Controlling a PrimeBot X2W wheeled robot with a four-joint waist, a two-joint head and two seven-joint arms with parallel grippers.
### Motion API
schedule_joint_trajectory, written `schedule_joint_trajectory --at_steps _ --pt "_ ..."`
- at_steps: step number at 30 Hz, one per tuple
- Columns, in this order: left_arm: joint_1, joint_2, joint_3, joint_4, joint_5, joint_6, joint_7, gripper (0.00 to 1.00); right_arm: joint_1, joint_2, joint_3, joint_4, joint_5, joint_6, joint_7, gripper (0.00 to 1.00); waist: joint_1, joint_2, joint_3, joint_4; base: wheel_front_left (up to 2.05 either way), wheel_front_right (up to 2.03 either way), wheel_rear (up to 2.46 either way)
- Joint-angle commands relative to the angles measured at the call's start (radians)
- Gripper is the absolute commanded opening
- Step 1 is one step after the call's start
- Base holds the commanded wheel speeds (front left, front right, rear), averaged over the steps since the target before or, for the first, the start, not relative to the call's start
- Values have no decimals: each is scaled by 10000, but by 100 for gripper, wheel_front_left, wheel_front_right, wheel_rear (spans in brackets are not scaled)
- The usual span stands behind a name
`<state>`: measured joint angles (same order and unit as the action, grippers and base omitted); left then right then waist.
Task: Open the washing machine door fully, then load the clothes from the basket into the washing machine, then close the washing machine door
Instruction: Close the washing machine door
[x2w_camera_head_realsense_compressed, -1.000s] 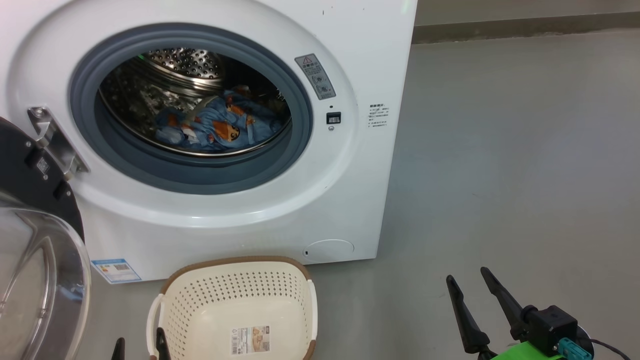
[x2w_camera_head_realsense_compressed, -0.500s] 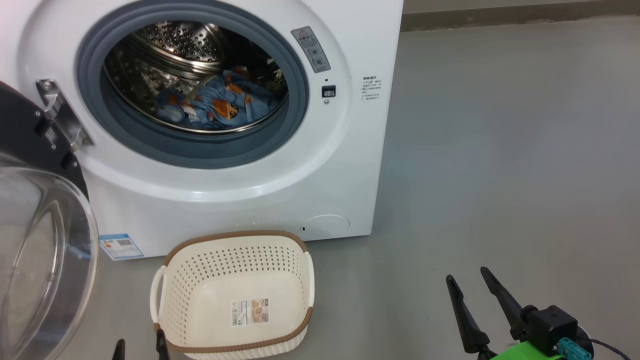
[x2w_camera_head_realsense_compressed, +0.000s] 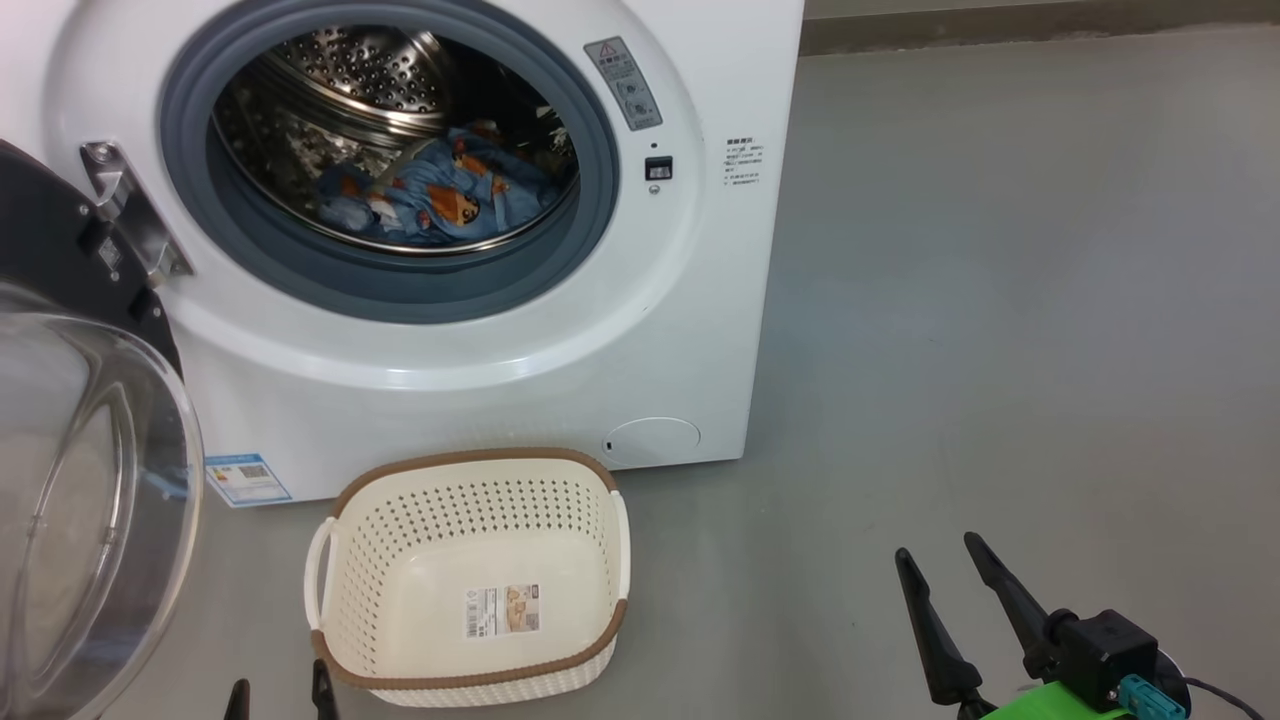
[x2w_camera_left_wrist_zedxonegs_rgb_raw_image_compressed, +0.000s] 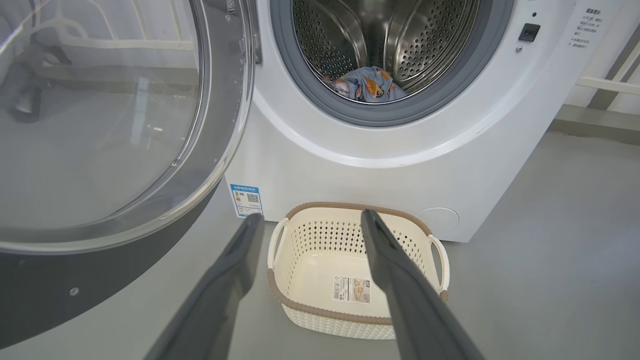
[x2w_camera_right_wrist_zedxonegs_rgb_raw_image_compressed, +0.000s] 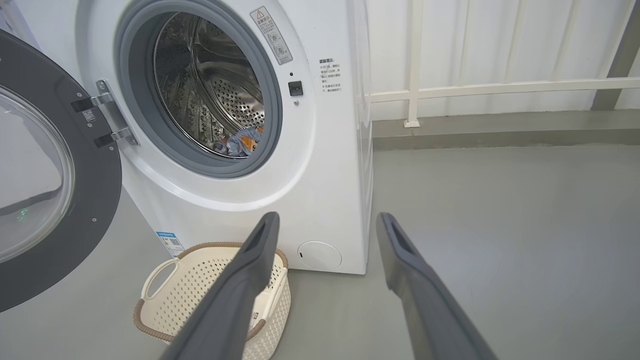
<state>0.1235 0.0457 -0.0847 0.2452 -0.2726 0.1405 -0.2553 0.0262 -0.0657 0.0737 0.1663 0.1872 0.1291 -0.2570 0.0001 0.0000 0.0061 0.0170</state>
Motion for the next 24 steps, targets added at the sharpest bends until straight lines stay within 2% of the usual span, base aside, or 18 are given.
schedule_joint_trajectory --at_steps 1,9,16,24 --pt "-216 51 358 -151 121 -10 -65 100 -111 -23 164 -279 -5 16 -48 100 -1 0 -3 23 0 0 0" --pt "-287 82 349 -194 255 -5 -65 100 -102 -19 34 -323 -39 16 -48 100 -1 0 19 385 0 0 0" --pt "-284 121 389 -272 359 119 -65 100 -234 -136 147 -365 -59 16 -48 100 -1 0 33 1373 0 0 0" --pt "-182 98 418 -245 329 270 -65 100 -397 -275 358 -266 -31 16 -48 100 -1 0 -107 2889 0 0 0"
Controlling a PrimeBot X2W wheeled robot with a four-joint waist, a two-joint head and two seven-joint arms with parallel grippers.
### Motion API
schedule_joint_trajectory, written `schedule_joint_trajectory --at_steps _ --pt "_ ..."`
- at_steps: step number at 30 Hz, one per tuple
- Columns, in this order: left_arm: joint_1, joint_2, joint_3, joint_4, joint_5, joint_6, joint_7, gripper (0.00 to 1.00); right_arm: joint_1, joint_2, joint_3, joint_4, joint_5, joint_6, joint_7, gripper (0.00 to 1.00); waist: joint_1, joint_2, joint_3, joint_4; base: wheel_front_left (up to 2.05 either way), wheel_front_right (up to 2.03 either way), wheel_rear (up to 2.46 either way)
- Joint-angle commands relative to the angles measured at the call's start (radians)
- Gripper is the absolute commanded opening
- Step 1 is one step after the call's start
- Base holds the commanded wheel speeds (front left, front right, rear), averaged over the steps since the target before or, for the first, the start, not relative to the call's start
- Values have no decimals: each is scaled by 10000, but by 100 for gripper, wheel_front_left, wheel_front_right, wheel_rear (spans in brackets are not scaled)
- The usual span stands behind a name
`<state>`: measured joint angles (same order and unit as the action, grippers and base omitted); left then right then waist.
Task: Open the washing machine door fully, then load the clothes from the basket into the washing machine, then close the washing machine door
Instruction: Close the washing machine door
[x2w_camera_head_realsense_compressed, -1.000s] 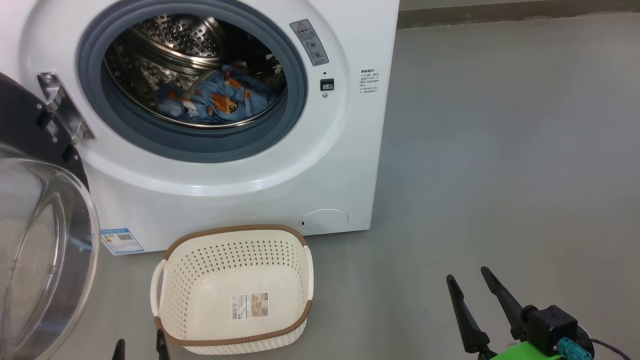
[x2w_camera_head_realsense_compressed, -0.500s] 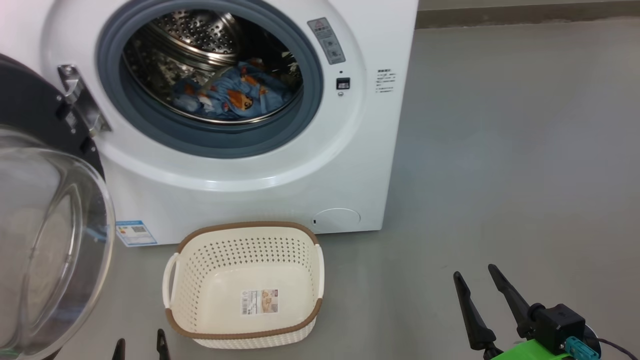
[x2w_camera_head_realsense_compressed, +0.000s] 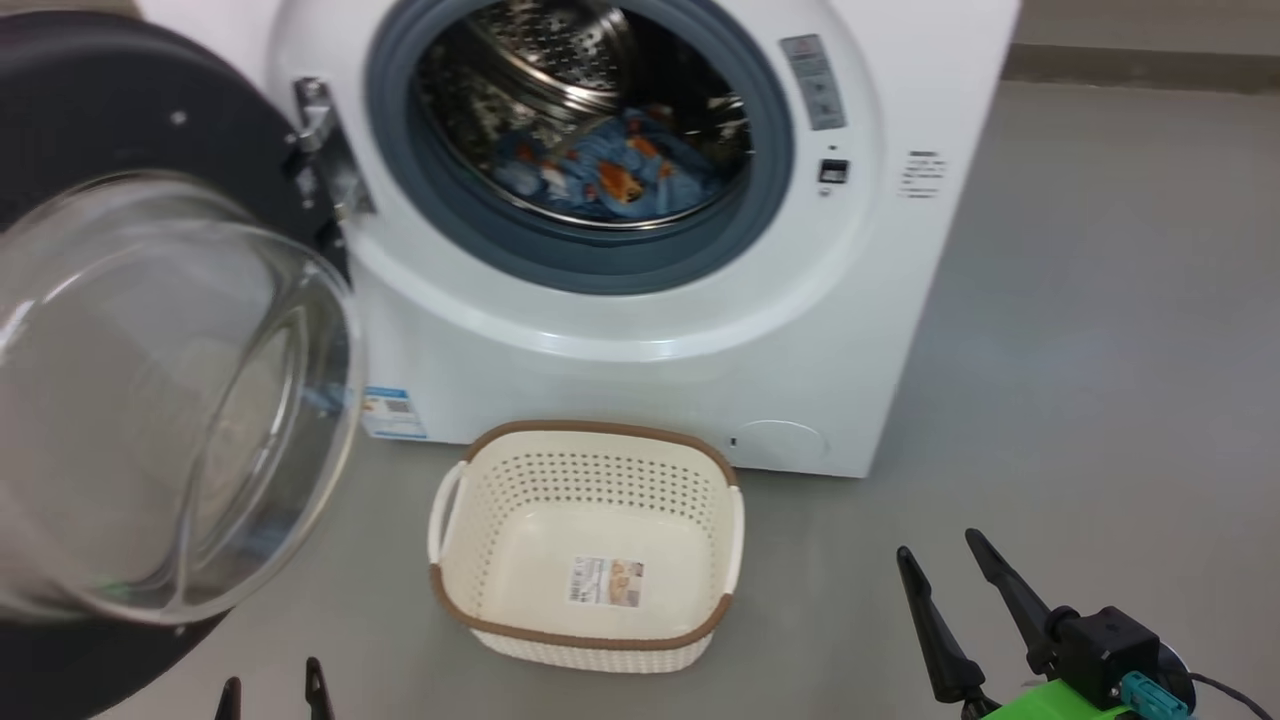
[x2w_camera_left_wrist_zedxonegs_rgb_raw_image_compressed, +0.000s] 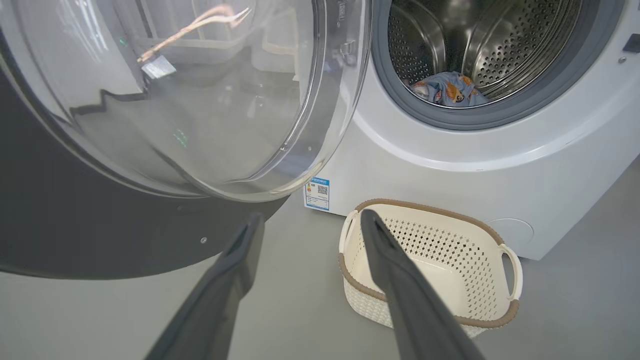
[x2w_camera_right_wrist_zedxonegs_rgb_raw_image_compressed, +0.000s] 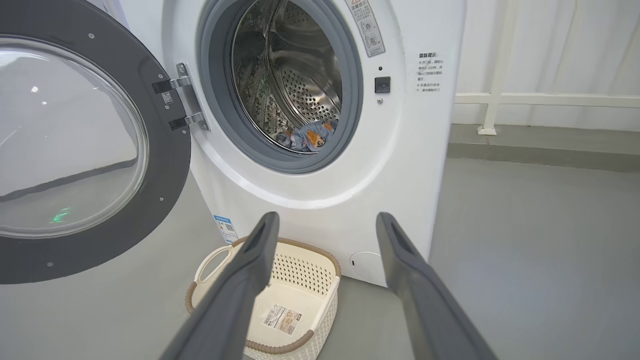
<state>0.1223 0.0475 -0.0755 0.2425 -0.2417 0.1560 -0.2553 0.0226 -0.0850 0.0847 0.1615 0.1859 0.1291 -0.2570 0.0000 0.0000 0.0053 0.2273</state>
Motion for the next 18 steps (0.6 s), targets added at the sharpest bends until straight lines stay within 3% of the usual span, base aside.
schedule_joint_trajectory --at_steps 1,9,18 --pt "-164 79 333 -223 35 142 -65 100 -385 -91 281 -208 -9 16 -48 100 0 0 -124 984 0 0 0" --pt "-73 96 382 -235 187 266 -65 100 -479 -125 567 -161 62 16 -48 100 0 0 -394 2364 0 0 0" --pt "55 86 629 -505 126 420 -65 100 -783 -170 998 -14 126 16 -48 100 0 0 -259 2754 0 0 0"
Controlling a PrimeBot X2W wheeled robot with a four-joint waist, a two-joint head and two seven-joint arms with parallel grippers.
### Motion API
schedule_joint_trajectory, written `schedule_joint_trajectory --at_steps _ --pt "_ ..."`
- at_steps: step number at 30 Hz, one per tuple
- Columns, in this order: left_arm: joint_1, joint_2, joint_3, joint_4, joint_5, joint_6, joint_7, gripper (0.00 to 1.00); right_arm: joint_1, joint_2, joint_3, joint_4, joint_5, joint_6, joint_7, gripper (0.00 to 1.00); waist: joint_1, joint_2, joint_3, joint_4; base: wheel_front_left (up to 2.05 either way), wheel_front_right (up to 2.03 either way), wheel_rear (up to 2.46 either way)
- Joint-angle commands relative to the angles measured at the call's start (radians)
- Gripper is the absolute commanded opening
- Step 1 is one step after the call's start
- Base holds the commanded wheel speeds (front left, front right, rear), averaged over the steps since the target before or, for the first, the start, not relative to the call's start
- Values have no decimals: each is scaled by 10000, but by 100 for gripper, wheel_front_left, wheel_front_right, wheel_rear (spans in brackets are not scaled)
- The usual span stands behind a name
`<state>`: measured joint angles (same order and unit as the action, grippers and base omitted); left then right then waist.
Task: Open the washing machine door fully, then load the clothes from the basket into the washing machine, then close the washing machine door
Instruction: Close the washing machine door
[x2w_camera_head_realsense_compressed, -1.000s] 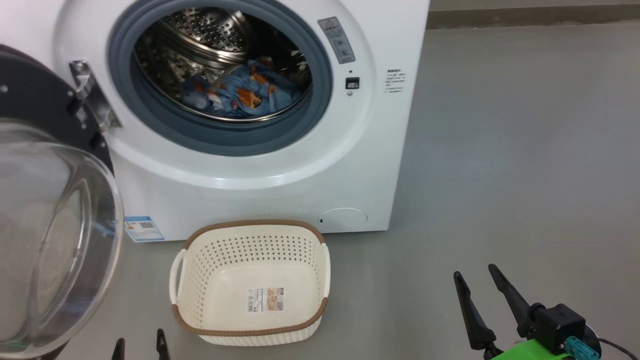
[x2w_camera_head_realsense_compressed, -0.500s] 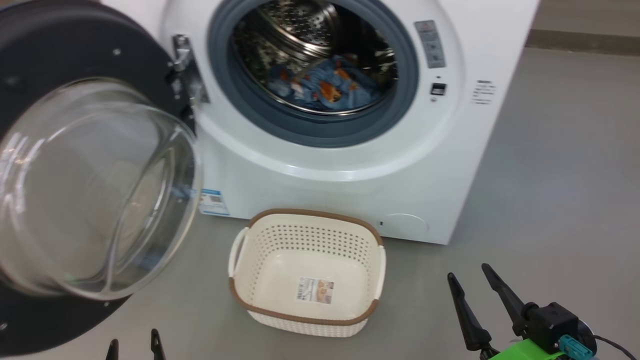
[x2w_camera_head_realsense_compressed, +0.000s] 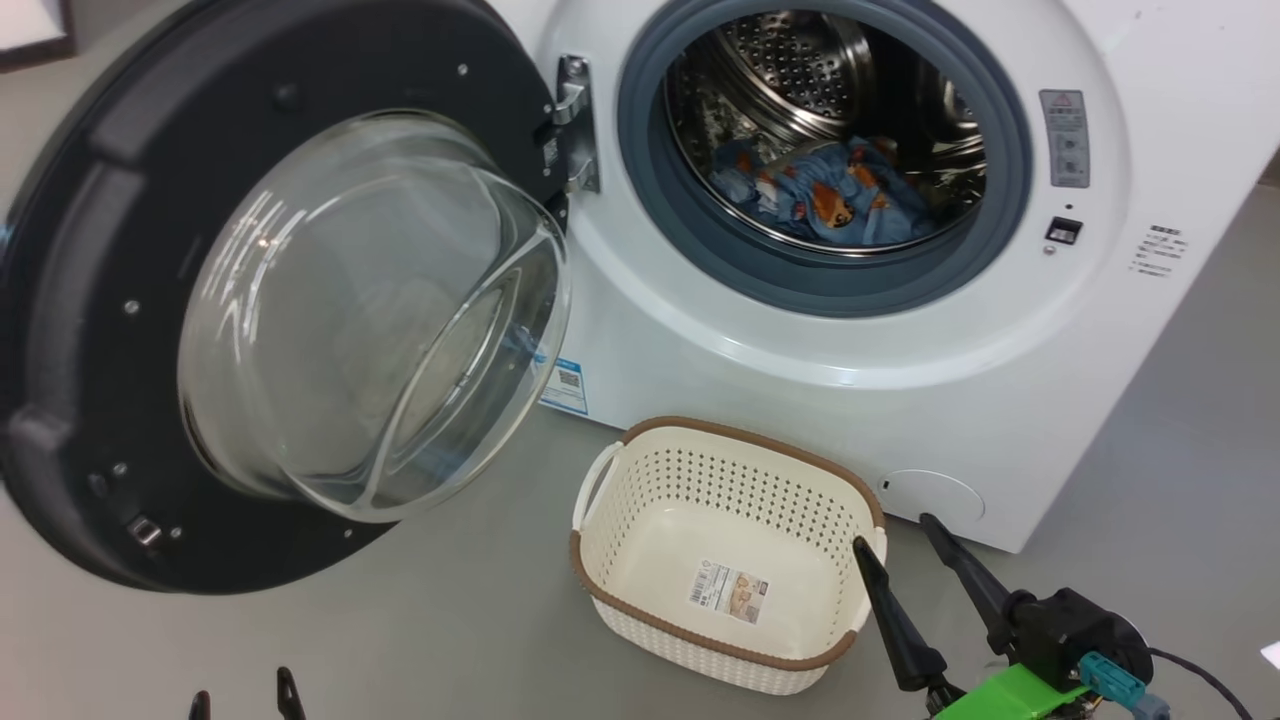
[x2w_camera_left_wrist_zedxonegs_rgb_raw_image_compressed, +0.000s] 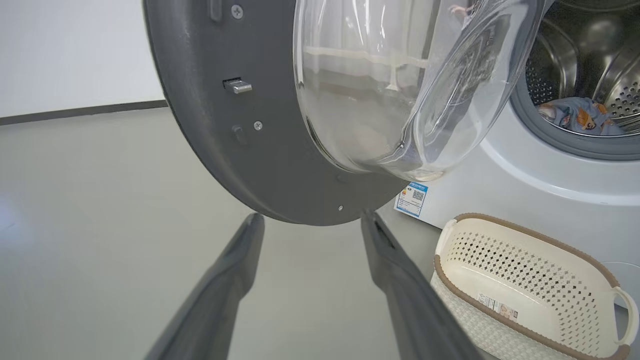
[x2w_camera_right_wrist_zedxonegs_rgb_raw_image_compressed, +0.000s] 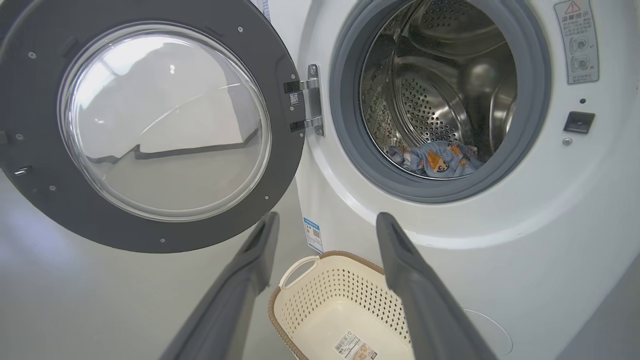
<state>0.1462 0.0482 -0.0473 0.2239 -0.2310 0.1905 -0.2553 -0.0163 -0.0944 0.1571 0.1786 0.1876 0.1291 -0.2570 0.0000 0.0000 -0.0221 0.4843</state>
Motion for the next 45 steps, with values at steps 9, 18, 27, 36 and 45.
schedule_joint_trajectory --at_steps 9,18,27,36,45 --pt "-60 50 343 -465 -52 182 -65 100 -541 -93 491 -39 199 16 -48 100 0 0 92 232 0 0 0" --pt "-11 26 710 -837 -1084 292 -65 0 -567 -85 521 3 242 16 -48 100 0 0 103 245 0 0 0" --pt "-357 22 2118 -1471 -5992 -331 -65 0 -483 -23 380 -5 227 16 -48 100 0 0 145 278 0 0 0" --pt "-1161 21 3761 -1346 -10312 -1932 -38 0 -280 103 277 -33 219 16 -48 100 0 0 212 315 0 0 0" --pt "-3389 1742 5081 204 -13009 -2861 1757 0 -181 203 248 19 228 16 -48 100 0 0 374 347 0 0 0"
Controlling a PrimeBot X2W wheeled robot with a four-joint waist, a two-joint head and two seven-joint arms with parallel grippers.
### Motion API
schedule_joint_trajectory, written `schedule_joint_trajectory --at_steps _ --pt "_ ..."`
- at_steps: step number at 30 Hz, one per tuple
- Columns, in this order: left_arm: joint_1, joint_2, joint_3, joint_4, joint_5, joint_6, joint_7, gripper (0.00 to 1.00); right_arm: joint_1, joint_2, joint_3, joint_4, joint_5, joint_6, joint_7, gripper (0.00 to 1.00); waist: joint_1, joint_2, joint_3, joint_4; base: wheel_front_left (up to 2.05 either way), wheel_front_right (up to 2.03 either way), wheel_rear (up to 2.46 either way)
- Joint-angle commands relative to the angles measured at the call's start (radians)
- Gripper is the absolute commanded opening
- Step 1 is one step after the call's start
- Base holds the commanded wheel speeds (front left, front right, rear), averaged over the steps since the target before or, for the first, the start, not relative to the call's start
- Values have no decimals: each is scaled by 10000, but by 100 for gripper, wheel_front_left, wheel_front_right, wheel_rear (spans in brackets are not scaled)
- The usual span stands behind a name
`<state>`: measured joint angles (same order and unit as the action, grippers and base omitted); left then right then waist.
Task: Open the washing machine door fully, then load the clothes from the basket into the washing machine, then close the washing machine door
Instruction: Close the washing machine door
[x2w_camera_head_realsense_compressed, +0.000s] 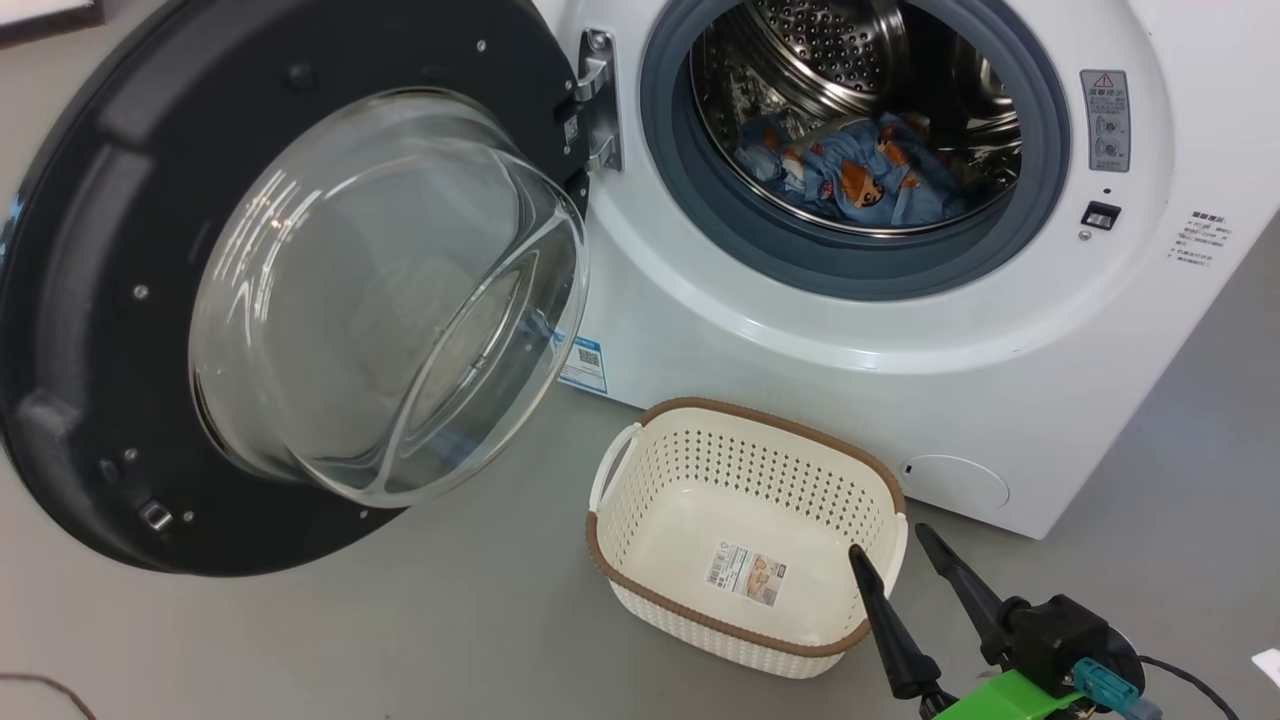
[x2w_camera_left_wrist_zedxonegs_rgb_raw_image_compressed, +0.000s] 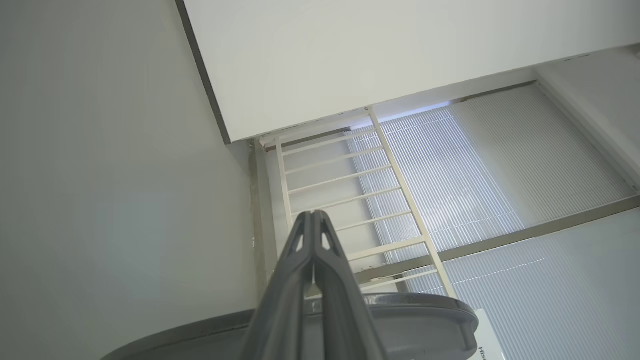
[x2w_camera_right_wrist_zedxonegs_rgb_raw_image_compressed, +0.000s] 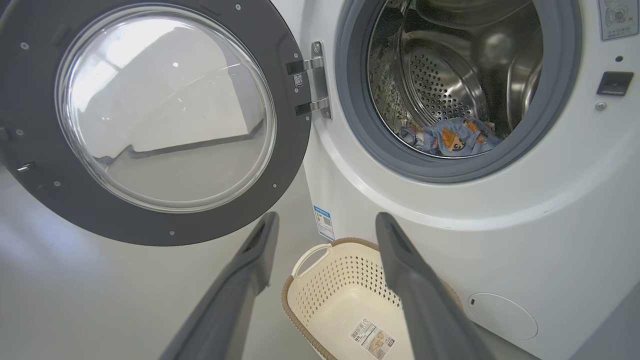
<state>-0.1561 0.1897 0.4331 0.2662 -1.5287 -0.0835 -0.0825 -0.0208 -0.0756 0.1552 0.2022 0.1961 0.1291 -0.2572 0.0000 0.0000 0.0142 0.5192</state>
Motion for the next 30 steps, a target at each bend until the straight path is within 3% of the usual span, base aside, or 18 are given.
schedule_joint_trajectory --at_steps 1,6,15,30 --pt "-650 484 360 37 -289 -165 233 0 -119 14 261 -214 140 16 -46 100 0 0 39 -1 0 0 0" --pt "-1903 1204 444 1228 -1162 -314 1299 0 -3 -76 112 -245 90 16 -46 100 0 0 211 -20 0 0 0" --pt "-3368 2055 264 3146 -1405 -463 2351 0 512 -337 -153 -268 -21 16 -46 100 0 0 457 -110 0 0 0" --pt "-3671 2247 433 3594 -1480 -470 3608 0 857 -815 -80 -334 40 16 -46 100 0 0 655 -133 0 0 0"
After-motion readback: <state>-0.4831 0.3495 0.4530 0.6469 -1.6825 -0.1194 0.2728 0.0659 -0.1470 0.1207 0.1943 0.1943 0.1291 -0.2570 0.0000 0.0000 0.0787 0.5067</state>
